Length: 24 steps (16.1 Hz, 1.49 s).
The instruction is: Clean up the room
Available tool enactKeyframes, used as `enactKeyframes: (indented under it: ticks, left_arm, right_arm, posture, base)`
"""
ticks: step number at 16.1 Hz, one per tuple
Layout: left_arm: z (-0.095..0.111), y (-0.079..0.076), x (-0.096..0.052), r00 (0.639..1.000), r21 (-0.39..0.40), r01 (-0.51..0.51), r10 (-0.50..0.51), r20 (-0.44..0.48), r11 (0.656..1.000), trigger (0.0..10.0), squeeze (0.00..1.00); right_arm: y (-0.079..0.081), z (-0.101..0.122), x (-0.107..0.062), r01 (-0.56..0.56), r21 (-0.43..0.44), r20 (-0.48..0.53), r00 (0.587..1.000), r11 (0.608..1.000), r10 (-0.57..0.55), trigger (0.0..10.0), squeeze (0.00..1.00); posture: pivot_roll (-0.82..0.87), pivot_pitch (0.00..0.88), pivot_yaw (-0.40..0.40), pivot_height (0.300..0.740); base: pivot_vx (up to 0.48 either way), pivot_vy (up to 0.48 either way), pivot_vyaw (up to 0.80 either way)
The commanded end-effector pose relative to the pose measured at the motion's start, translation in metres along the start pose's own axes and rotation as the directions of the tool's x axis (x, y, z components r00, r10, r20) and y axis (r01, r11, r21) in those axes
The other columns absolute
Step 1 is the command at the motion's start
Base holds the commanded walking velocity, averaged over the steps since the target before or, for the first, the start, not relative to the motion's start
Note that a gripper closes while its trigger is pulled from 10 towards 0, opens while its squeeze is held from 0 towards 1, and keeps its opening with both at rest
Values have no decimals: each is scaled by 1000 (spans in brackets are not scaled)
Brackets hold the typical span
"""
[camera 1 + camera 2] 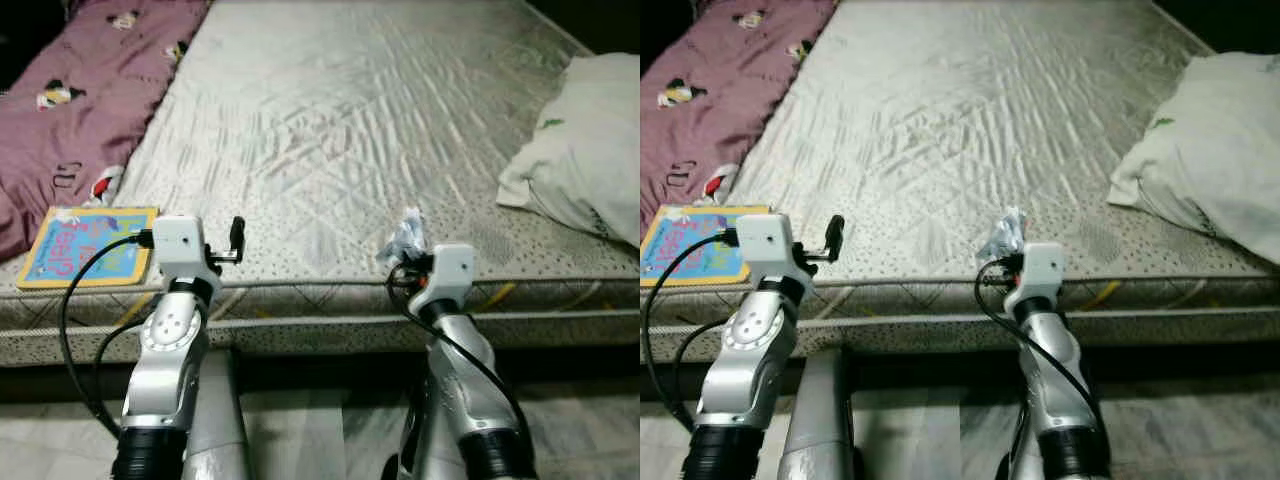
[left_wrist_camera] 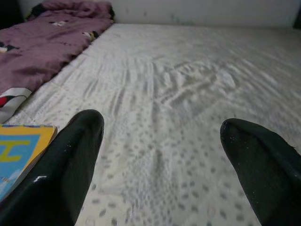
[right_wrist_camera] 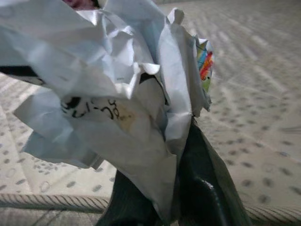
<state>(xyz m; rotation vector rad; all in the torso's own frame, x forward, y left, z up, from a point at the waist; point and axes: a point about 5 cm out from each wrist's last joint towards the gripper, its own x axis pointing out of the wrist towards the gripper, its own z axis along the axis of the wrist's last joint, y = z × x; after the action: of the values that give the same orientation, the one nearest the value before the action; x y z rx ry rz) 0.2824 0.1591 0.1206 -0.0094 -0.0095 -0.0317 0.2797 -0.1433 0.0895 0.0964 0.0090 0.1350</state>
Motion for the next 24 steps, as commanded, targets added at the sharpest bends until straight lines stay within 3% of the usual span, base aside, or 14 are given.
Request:
enactKeyframes:
  ticks: [1,3,4,7,8,11,14,18,20,24]
  left_arm:
    - [-9,8,-11,1000,47,1,0,-29,999,10000,0]
    - [-13,16,-24,999,58,1,2,-45,998,10000,0]
    - [-13,19,-26,999,73,3,0,-43,997,10000,0]
    - [-7,9,-17,999,66,37,-36,-10,997,10000,0]
    - [-9,4,-18,997,93,77,-76,-18,993,10000,0]
    - [-15,0,-20,991,82,131,-128,-41,988,10000,0]
    - [-15,-5,-11,990,70,141,-139,-38,987,10000,0]
    - [-2,-11,-4,988,56,151,-152,5,987,10000,0]
    - [-4,-11,-5,987,30,158,-158,-2,987,10000,0]
    - [-2,-7,-3,996,46,90,-91,22,995,10000,0]
  right_arm:
    - [1,5,-10,-15,-2,16,1000,1000,15,0,0]
    - [-7,10,-24,54,-12,24,998,998,-54,2980,0]
    - [-9,13,-27,68,-33,14,998,997,-67,10000,0]
    - [-19,27,-25,77,-86,32,997,993,-74,10000,0]
    - [-21,31,-21,91,-36,53,995,995,-89,10000,0]
    - [-13,38,-18,83,-2,68,994,997,-83,10000,0]
    - [-10,45,-9,80,48,65,994,996,-83,10000,0]
    - [-10,48,-1,75,-10,26,997,997,-74,10000,0]
    - [-2,44,-2,59,3,7,998,998,-59,10000,0]
    - [17,47,-1,47,-3,88,995,999,-46,10000,0]
  posture:
    - [0,0,32,483]
    - [-14,0,29,483]
    - [-23,0,17,483]
    - [-25,0,12,483]
    - [-29,0,44,491]
    - [-53,0,76,513]
    - [-71,0,97,534]
    - [-62,0,117,575]
    - [-55,0,93,580]
    - [-39,0,50,580]
  base:
    - [0,0,0]
    - [0,0,0]
    - [0,0,0]
    - [0,0,0]
    - [0,0,0]
    - [0,0,0]
    - [0,0,-294]
    - [0,0,-441]
    - [0,0,-509]
    - [0,0,-481]
